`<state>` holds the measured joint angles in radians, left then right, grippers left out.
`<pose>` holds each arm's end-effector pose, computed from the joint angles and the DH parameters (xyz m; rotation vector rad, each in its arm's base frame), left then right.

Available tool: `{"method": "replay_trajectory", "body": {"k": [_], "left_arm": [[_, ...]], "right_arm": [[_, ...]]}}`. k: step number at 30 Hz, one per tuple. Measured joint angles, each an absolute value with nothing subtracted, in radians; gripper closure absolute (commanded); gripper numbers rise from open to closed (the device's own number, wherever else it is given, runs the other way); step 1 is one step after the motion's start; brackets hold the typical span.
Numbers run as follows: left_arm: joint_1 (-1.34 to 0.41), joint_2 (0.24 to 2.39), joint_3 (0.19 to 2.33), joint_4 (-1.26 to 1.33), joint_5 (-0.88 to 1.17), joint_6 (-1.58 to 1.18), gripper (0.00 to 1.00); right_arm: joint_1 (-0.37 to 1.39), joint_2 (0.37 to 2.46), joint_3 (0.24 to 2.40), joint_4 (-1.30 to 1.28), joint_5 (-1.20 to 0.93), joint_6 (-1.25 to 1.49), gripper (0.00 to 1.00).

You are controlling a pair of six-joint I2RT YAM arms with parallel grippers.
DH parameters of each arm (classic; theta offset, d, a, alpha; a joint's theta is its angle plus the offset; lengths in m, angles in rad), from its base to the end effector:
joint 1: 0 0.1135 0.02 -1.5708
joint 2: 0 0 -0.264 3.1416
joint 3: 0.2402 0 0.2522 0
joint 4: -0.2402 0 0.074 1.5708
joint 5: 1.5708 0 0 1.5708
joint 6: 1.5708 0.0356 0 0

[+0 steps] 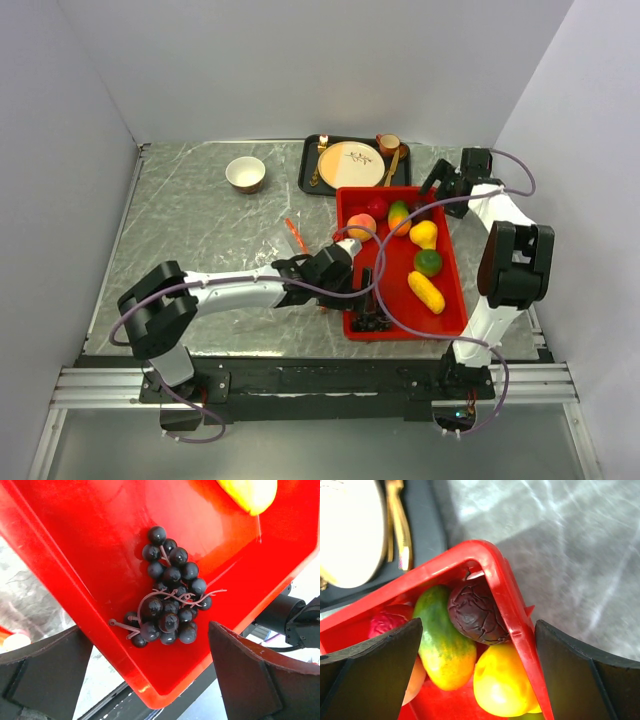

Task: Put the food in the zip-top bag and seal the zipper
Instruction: Adjust the bin at the center of the board.

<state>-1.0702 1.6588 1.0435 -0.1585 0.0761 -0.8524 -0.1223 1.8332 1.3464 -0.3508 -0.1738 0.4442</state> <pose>0.1686 -0.3138 0.2076 0.3220 2.5641 -0.9483 0.4038 -0.0434 0.2259 0.5989 2.3474 0.3572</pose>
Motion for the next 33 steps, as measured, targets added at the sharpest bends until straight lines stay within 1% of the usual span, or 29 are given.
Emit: {"method": "replay_trajectory", "body": {"k": [9, 15, 18, 20, 25, 28, 30, 33], "left_arm": [[-1.07, 1.724, 1.109, -0.16, 0.091, -0.852, 0.01], [-1.071, 1.723, 1.132, -0.192, 0.054, -0.856, 0.01], [-1.07, 1.655, 1.088, -0.199, 0.002, -0.861, 0.01], [-1.071, 1.587, 1.071, -0.228, -0.036, -0.861, 0.01], [-1.071, 1.449, 1.087, -0.3, -0.162, -0.866, 0.01], [-1.061, 1.386, 1.087, -0.371, -0.273, -0.902, 0.01], [-1.028, 1.357, 1.087, -0.428, -0.327, -0.932, 0.01], [-0.918, 1.354, 1.086, -0.489, -0.38, -0.953, 0.01]], "right_arm": [[-0.121, 1.855, 1.421, -0.381, -0.234, 0.411, 0.0], [-0.113, 1.831, 1.411, -0.375, -0.228, 0.405, 0.0], [-0.081, 1.744, 1.346, -0.365, -0.154, 0.399, 0.0], [-0.041, 1.648, 1.291, -0.361, -0.11, 0.4, 0.0], [0.014, 1.44, 1.209, -0.331, -0.068, 0.422, 0.0], [0.031, 1.364, 1.171, -0.329, -0.032, 0.431, 0.0], [0.048, 1.335, 1.151, -0.329, -0.006, 0.441, 0.0], [0.075, 1.295, 1.099, -0.329, 0.036, 0.478, 0.0]]}}
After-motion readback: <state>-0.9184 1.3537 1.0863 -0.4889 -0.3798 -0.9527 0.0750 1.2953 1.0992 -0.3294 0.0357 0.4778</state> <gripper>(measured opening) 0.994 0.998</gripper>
